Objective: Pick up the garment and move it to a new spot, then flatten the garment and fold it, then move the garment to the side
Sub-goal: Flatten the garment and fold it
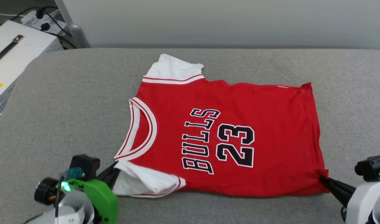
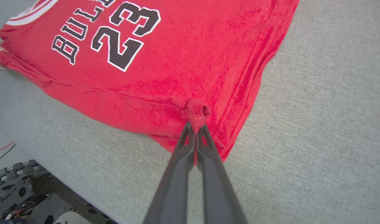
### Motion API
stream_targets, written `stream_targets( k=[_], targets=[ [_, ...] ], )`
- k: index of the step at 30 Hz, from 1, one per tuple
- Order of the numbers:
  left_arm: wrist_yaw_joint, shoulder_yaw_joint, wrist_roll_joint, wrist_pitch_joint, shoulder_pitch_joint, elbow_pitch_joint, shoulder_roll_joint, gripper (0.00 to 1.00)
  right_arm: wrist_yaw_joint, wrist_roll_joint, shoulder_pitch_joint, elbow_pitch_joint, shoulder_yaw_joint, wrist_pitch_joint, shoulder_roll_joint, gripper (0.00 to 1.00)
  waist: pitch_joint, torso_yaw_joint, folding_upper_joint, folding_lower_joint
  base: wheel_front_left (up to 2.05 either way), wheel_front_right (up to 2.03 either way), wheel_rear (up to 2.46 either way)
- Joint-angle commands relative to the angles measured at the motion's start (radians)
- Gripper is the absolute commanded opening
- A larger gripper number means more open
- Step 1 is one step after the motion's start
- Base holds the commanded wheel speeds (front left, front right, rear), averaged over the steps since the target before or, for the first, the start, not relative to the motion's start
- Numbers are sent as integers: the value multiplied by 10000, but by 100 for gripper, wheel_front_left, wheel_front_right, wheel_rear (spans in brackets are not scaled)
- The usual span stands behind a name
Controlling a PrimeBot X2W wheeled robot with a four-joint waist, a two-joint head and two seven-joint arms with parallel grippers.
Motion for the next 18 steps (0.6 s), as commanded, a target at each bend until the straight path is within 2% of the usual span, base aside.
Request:
stream_targets(
  k=[1, 10, 18],
  targets=[
    [-170, 31, 304, 178, -577, 203, -117, 0, -7, -44, -251, -140, -222, 133, 142, 0, 448, -183, 66, 1, 0, 0, 0],
    [-1187, 396, 597, 644, -2746, 1687, -626, 0, -7, -32, -1417, -196, -674, 627, 481, 0, 1601, -460, 66, 1, 0, 0, 0],
    [-1888, 263, 892, 1067, -4054, 3336, -1280, 0, -7, 22, -2645, 686, -419, 651, 774, 0, 2560, -505, 66, 1, 0, 0, 0]
  ],
)
